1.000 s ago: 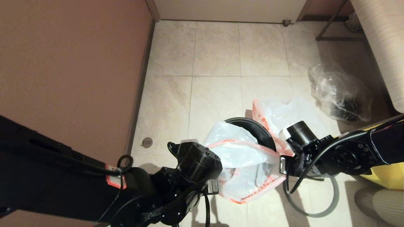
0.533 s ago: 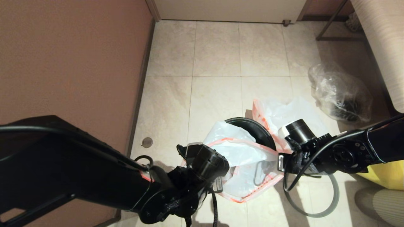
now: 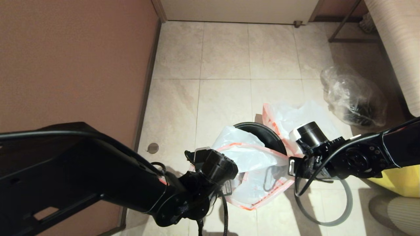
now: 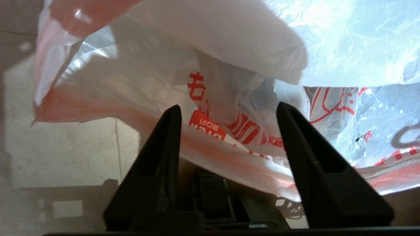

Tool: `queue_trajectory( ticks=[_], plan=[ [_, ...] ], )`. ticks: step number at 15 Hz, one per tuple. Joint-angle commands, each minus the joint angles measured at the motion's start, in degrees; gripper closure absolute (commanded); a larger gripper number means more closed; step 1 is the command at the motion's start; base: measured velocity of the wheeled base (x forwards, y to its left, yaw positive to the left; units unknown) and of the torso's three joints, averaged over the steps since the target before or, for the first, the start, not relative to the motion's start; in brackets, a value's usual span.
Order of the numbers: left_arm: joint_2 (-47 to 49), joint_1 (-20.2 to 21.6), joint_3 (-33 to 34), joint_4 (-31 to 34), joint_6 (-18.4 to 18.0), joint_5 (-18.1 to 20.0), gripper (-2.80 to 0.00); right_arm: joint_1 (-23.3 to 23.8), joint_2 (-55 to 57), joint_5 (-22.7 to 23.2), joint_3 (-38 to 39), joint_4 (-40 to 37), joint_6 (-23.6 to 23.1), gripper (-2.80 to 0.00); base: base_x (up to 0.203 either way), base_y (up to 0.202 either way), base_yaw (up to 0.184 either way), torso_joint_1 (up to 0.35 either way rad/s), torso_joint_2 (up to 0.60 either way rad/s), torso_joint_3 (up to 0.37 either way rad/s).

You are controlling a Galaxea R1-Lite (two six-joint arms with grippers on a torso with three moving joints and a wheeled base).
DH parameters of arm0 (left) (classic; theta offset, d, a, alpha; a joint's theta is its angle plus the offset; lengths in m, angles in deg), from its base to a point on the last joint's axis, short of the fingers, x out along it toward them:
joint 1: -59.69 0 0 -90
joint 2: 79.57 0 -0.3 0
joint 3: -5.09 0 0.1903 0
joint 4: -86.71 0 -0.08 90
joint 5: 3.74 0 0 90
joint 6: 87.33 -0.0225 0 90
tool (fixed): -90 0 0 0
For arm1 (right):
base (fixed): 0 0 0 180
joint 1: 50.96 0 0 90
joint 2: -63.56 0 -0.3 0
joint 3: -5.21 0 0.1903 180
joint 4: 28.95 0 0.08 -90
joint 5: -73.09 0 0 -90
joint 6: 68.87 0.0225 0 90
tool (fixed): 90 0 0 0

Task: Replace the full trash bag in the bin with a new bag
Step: Put the new garbage bag on the trash can

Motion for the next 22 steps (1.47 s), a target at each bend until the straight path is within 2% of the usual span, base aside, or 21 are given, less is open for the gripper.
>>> queue_trajectory(
  ticks=[1,4,5,7,10,14,18,20,22],
  plan=[
    [2.0,0.1,-0.8,-0.8,0.2,-0.2,-2.80,0.0,0.1,-0.1,0.0,0.0,0.2,0.00,0.000,0.000,0.000,0.000,0.00,0.000],
    [9.0,1.2,-6.0,-4.6,-0.1,0.2,-2.80,0.0,-0.1,-0.1,0.0,0.0,0.2,0.00,0.000,0.000,0.000,0.000,0.00,0.000],
    [9.3,1.4,-6.5,-4.9,-0.3,0.3,0.00,0.0,-0.1,-0.1,0.0,0.0,0.2,0.00,0.000,0.000,0.000,0.000,0.00,0.000],
    [8.9,1.7,-6.8,-4.9,-1.5,0.1,0.00,0.0,-0.1,-0.1,0.0,0.0,0.0,0.00,0.000,0.000,0.000,0.000,0.00,0.000],
    [7.1,1.8,-7.0,-4.9,-5.4,-0.5,0.00,-0.1,-0.5,-0.1,0.0,0.0,0.0,0.00,0.000,0.000,0.000,0.000,0.00,0.000],
    [7.0,5.4,-7.9,-5.4,-5.5,-0.5,0.00,-0.4,-0.1,0.4,-2.0,0.3,-1.4,0.00,0.000,0.000,0.000,0.000,0.00,0.000],
    [6.6,7.7,-10.1,-5.4,-5.2,-0.6,0.00,-1.8,1.2,0.5,-8.3,0.0,-2.3,0.00,0.000,0.000,0.000,0.000,0.00,0.000],
    [6.5,10.0,-11.7,-5.4,-5.1,-1.3,0.00,-3.3,1.8,0.4,-9.0,0.2,-4.6,0.00,0.000,0.000,0.000,0.000,0.00,0.000],
    [6.7,11.1,-12.2,-5.4,-5.0,-1.7,0.00,-4.1,3.2,0.4,-8.7,0.2,-4.6,0.00,0.000,0.000,0.000,0.000,0.00,0.000]
  ],
)
